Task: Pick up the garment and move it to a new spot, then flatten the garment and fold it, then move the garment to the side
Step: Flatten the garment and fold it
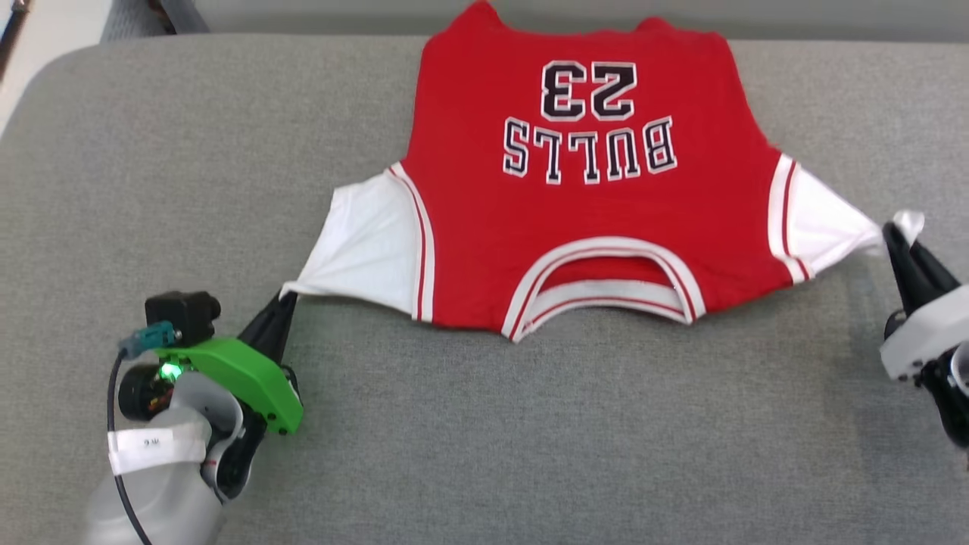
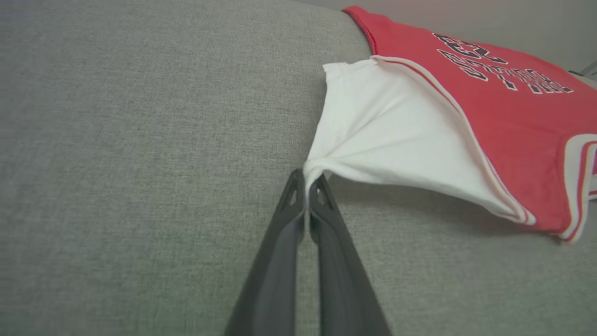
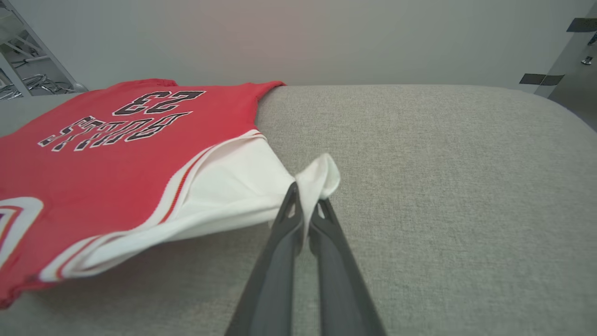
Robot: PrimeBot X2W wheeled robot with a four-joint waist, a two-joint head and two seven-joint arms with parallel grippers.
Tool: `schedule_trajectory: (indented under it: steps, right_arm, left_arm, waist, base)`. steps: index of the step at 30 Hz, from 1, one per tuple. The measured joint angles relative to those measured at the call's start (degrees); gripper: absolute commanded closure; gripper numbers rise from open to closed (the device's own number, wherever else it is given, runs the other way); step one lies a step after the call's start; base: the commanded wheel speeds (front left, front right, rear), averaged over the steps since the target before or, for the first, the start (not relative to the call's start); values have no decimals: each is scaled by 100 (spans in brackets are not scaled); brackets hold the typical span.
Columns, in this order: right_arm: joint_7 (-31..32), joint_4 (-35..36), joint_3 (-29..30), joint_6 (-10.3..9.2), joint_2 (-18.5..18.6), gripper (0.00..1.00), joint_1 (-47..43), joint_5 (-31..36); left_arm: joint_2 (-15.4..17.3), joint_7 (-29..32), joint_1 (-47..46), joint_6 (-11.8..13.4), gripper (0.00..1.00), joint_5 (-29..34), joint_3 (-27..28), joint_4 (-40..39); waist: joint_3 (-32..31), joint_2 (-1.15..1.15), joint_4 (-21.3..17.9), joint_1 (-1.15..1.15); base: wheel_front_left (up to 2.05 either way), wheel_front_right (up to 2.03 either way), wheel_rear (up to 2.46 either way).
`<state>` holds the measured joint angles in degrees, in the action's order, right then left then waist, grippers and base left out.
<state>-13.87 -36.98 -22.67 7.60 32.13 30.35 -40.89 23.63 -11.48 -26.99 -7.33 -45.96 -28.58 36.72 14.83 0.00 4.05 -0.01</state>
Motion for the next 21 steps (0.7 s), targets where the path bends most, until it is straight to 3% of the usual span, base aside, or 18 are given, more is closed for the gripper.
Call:
schedule_trajectory:
  steps: [12,21]
  right_arm:
    - [109,374,-225,1,337,100,-1307,-169]
    - [313,1077,118,0,432,100,-2426,-201]
  left_arm:
    - [79,244,1015,4,100,-282,-91,-127]
    - [363,445,1922,159,100,-300,-253,-877]
  waist:
    - [-789,0,-21,0]
    - [-1087,0,28,0]
  base:
    - [0,0,0]
    - [0,0,0]
